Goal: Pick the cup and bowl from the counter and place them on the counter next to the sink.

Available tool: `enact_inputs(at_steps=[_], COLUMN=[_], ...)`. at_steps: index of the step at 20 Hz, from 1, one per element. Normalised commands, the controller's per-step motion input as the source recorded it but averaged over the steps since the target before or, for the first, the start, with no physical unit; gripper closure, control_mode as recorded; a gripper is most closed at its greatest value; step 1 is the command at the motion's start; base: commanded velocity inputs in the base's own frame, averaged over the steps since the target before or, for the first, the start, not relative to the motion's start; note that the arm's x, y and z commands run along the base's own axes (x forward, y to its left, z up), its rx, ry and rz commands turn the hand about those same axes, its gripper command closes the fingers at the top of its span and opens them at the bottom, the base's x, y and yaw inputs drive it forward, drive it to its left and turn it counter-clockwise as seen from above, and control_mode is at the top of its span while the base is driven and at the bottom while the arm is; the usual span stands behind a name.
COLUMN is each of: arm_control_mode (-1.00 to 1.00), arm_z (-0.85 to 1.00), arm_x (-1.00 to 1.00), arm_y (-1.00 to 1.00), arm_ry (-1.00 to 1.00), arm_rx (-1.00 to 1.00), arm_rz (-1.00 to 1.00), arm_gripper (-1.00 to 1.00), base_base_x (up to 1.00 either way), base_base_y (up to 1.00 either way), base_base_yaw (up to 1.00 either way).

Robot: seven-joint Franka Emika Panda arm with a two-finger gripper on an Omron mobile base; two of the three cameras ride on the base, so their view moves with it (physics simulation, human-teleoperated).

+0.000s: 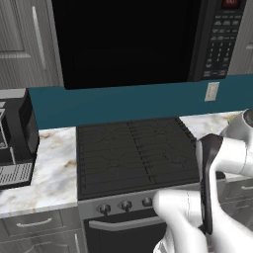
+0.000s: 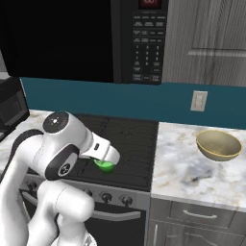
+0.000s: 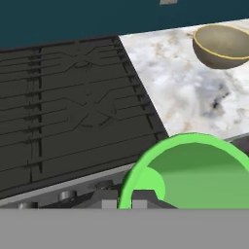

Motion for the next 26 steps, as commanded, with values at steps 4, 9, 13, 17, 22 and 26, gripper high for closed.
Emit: enact_inputs(at_steps=[4,9,13,17,22,26], arm_control_mode=[-1.00,-1.00,-1.00,-1.00,-1.00,-1.00], arm_z=[0.35,0.30,0.04,-0.11,-0.16,-0.28], arm_x=[-0.48,-0.21,-0.19,-0.01,0.00,0.14], arm_y=[0.68,0.57,0.44,0.31,0.21,0.08], arm_ry=[0.00,0.00,0.01,0.03,0.01,0.00], arm_rx=[0.00,0.01,0.01,0.00,0.00,0.00], arm_rz=[0.00,0.00,0.01,0.03,0.05,0.06], arm_gripper=[1.00,1.00,1.00,1.00,1.00,1.00], base_base_x=[0.00,0.00,0.00,0.00,0.00,0.00], base_base_y=[0.00,0.00,0.00,0.00,0.00,0.00], base_base_yaw=[0.00,0.00,0.00,0.00,0.00,0.00])
